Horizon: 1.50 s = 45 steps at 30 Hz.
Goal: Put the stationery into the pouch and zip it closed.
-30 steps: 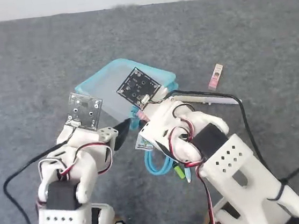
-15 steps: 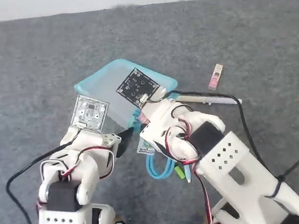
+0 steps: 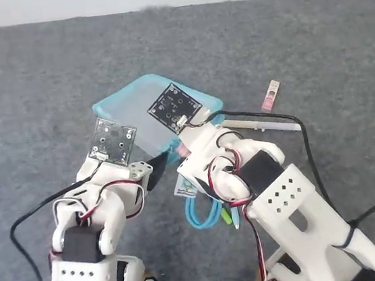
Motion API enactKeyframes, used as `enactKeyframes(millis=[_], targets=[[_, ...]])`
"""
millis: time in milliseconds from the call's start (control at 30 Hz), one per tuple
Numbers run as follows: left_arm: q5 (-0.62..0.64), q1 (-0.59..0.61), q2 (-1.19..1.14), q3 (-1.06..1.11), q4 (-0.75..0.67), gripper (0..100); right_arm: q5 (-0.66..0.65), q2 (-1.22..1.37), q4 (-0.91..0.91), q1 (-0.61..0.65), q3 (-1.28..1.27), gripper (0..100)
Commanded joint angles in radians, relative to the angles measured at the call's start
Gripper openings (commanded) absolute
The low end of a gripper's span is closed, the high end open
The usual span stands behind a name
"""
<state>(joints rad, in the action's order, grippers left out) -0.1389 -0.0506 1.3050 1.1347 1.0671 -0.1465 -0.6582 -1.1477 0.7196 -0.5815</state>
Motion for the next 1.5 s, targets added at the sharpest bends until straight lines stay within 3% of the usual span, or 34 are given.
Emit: enactKeyframes(millis=[0, 467, 633, 833, 1167, 1467], targets=[[0.015, 0.002, 0.009, 0.036, -0.077, 30, -0.034, -0.050, -0.056, 0.008, 0.094, 0.6], [0.035, 0.003, 0.015, 0.079, -0.095, 30, -0.121, -0.073, -0.168, -0.001, 0.103, 0.6], [0.058, 0.003, 0.015, 0.087, -0.095, 30, -0.130, -0.073, -0.177, -0.076, 0.101, 0.6], [0.091, 0.095, 0.015, 0.096, -0.121, 30, -0.138, -0.071, -0.177, -0.137, 0.100, 0.6], [0.089, 0.094, 0.015, 0.096, -0.120, 30, -0.141, 0.039, -0.150, -0.145, 0.100, 0.6], [0.075, 0.087, 0.015, 0.094, -0.117, 30, -0.150, 0.114, -0.105, -0.260, 0.127, 0.6]])
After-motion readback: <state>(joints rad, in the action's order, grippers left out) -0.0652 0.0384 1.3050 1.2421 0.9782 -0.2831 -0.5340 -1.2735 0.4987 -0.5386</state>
